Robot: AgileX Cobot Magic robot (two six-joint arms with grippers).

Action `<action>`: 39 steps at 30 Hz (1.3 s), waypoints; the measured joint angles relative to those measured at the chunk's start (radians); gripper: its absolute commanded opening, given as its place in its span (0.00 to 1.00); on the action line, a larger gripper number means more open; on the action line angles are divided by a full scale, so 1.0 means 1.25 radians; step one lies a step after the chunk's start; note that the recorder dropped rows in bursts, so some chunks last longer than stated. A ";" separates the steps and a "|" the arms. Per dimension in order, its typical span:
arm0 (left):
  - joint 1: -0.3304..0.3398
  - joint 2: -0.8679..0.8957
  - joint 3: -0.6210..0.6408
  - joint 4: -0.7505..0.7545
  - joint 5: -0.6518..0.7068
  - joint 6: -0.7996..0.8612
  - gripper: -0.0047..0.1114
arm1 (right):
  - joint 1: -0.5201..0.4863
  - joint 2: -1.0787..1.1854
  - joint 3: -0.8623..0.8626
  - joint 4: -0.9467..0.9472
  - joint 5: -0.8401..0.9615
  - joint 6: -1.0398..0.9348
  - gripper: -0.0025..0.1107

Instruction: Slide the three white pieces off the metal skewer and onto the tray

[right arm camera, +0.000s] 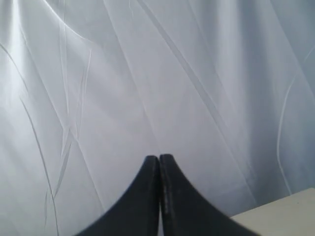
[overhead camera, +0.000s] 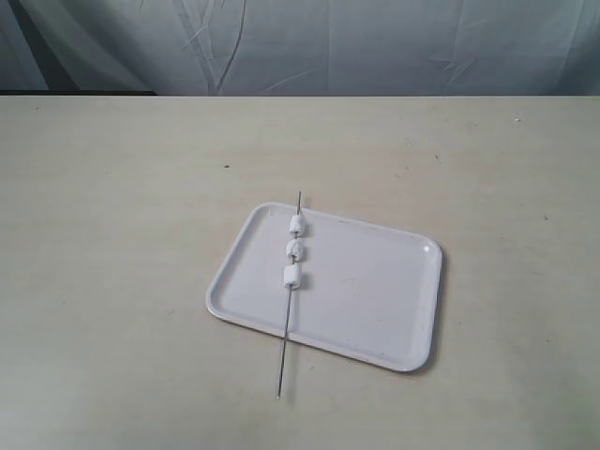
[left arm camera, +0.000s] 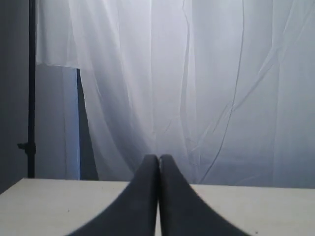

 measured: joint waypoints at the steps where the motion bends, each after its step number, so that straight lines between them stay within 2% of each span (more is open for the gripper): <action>1: 0.000 0.000 0.000 0.000 -0.020 -0.003 0.04 | 0.000 0.000 0.000 0.001 -0.002 0.000 0.02; 7: 0.000 -0.001 0.000 0.017 -0.337 -0.006 0.04 | 0.000 0.000 0.000 0.003 -0.030 0.018 0.02; 12: 0.000 -0.001 0.000 0.047 -0.425 -0.013 0.04 | 0.002 0.000 0.000 0.016 -0.041 0.154 0.02; 14: 0.000 -0.001 0.000 0.070 -0.431 -0.028 0.04 | 0.010 0.000 -0.002 0.012 0.005 0.169 0.02; 17: 0.000 -0.001 0.000 0.108 -0.422 -0.129 0.04 | 0.018 0.000 -0.048 0.000 0.130 0.180 0.02; 22: 0.000 0.004 -0.037 0.241 -0.250 -0.358 0.04 | 0.035 0.058 -0.200 -0.028 0.278 0.182 0.02; 26: 0.000 0.063 -0.100 0.472 -0.207 -0.571 0.04 | 0.080 0.189 -0.361 -0.034 0.382 0.173 0.02; 32: 0.000 0.245 -0.265 0.933 -0.221 -1.030 0.04 | 0.155 0.471 -0.585 0.066 0.634 0.049 0.02; 36: 0.000 0.415 -0.376 1.279 -0.339 -1.362 0.04 | 0.185 0.674 -0.697 0.214 0.823 -0.085 0.02; 39: 0.000 0.543 -0.421 1.385 -0.478 -1.486 0.04 | 0.200 0.811 -0.739 0.349 0.944 -0.189 0.02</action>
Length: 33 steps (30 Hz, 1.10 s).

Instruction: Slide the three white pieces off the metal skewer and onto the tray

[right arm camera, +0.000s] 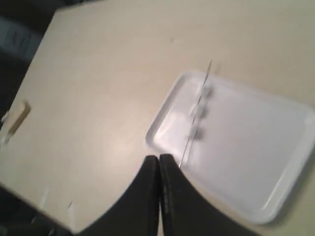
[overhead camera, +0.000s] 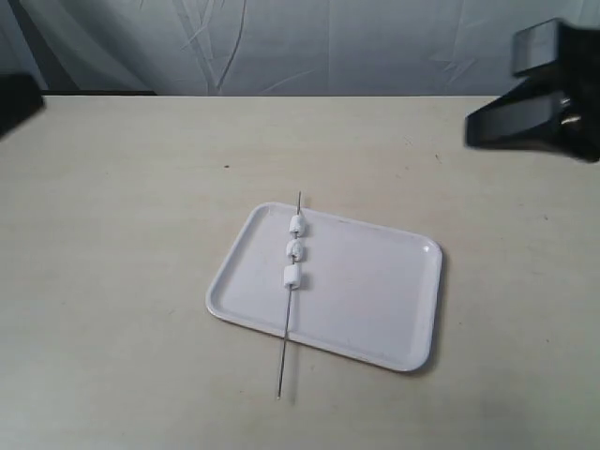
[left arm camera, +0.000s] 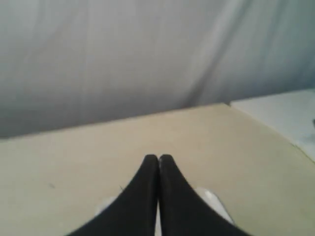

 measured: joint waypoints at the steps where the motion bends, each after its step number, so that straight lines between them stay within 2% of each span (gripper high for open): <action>1: 0.000 0.042 -0.007 0.015 -0.045 -0.019 0.04 | 0.004 0.046 -0.006 0.030 0.038 -0.029 0.02; 4: 0.000 0.147 -0.014 0.037 -0.145 -0.046 0.04 | 0.026 0.158 -0.007 0.063 0.120 -0.072 0.05; 7: 0.000 0.237 -0.014 0.046 -0.197 -0.054 0.05 | 0.056 0.249 -0.007 0.065 0.140 -0.101 0.23; 9: 0.000 0.281 -0.013 0.048 -0.211 -0.054 0.10 | 0.085 0.297 -0.007 0.065 0.135 -0.109 0.38; 11: 0.000 0.322 -0.007 0.048 -0.214 -0.045 0.18 | 0.118 0.337 -0.007 0.067 0.111 -0.114 0.45; 13: 0.000 0.368 0.002 0.050 -0.210 -0.027 0.28 | 0.154 0.375 -0.008 0.067 0.077 -0.114 0.44; 16: 0.000 0.439 0.013 0.051 -0.199 -0.009 0.36 | 0.209 0.438 -0.008 0.069 0.025 -0.116 0.38; 18: 0.000 0.480 0.017 0.051 -0.190 -0.003 0.36 | 0.245 0.482 -0.008 0.085 -0.002 -0.118 0.34; 23: 0.000 0.569 0.018 0.053 -0.187 -0.025 0.36 | 0.305 0.577 -0.009 0.156 -0.052 -0.118 0.40; 33: 0.000 0.694 0.018 0.024 -0.245 -0.047 0.36 | 0.324 0.675 -0.009 0.222 -0.083 -0.120 0.39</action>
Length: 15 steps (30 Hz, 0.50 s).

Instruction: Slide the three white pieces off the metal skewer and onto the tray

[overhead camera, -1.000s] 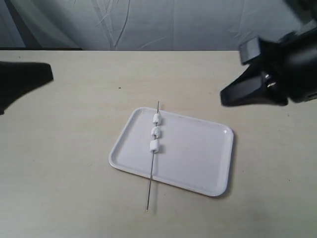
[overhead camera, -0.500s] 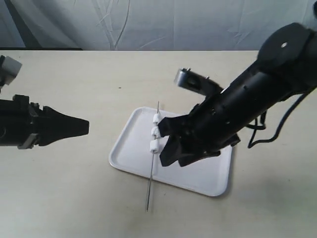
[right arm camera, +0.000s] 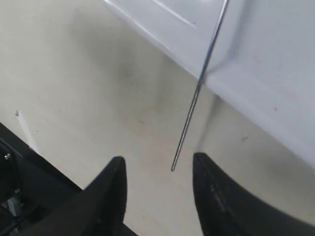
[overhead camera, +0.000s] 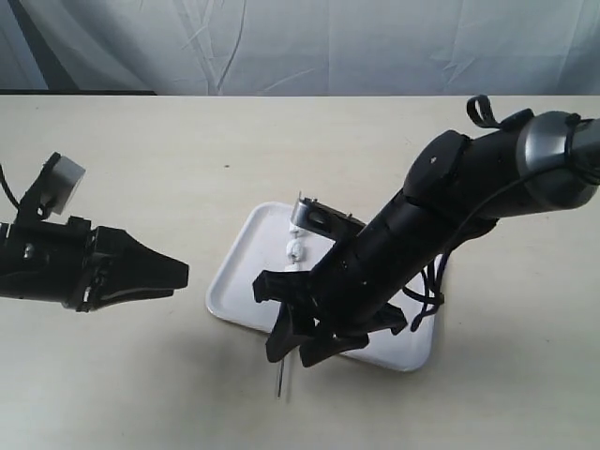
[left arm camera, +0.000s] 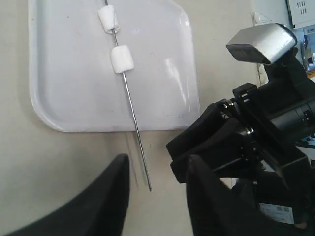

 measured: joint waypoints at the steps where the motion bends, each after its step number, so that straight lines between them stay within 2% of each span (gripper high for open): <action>1: 0.000 0.008 0.000 -0.004 0.000 0.000 0.36 | 0.000 0.005 0.000 0.001 -0.001 -0.002 0.39; 15: 0.000 0.016 0.000 -0.027 -0.013 0.011 0.36 | 0.013 0.064 0.000 0.051 -0.034 -0.025 0.39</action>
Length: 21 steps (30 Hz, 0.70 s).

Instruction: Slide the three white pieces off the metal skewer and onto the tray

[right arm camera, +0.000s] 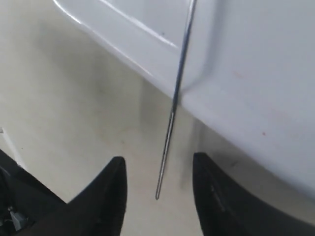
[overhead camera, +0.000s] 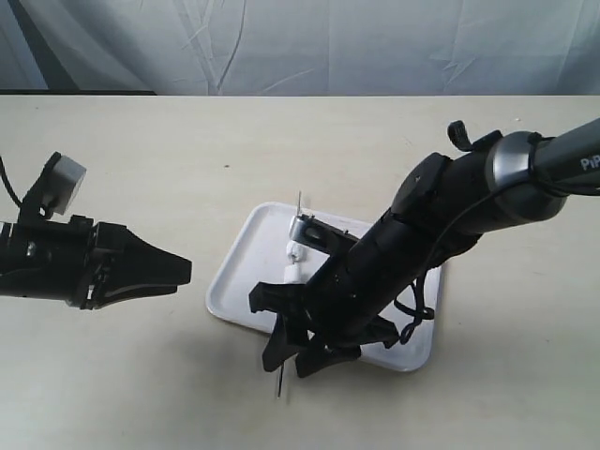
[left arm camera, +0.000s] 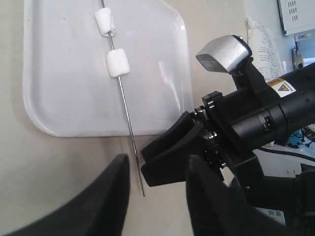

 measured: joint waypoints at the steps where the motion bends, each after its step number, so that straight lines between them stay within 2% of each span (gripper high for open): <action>1: 0.000 0.000 0.000 0.000 -0.002 0.000 0.36 | 0.007 0.004 0.000 0.003 -0.005 -0.002 0.39; 11: 0.000 0.001 0.000 -0.003 -0.013 0.001 0.36 | 0.055 0.017 -0.004 0.071 -0.079 -0.008 0.39; 13: 0.000 0.001 0.000 -0.003 -0.016 0.001 0.36 | 0.055 0.018 -0.004 0.081 -0.083 -0.008 0.33; 15: 0.000 0.001 0.000 -0.003 -0.018 0.001 0.36 | 0.058 0.018 -0.004 0.084 -0.091 -0.010 0.23; 18: 0.000 0.001 0.000 -0.003 -0.021 0.001 0.36 | 0.060 0.020 -0.004 0.084 -0.106 -0.010 0.02; 21: 0.000 0.001 0.000 -0.003 -0.021 0.001 0.36 | 0.060 0.020 -0.004 0.086 -0.116 -0.009 0.02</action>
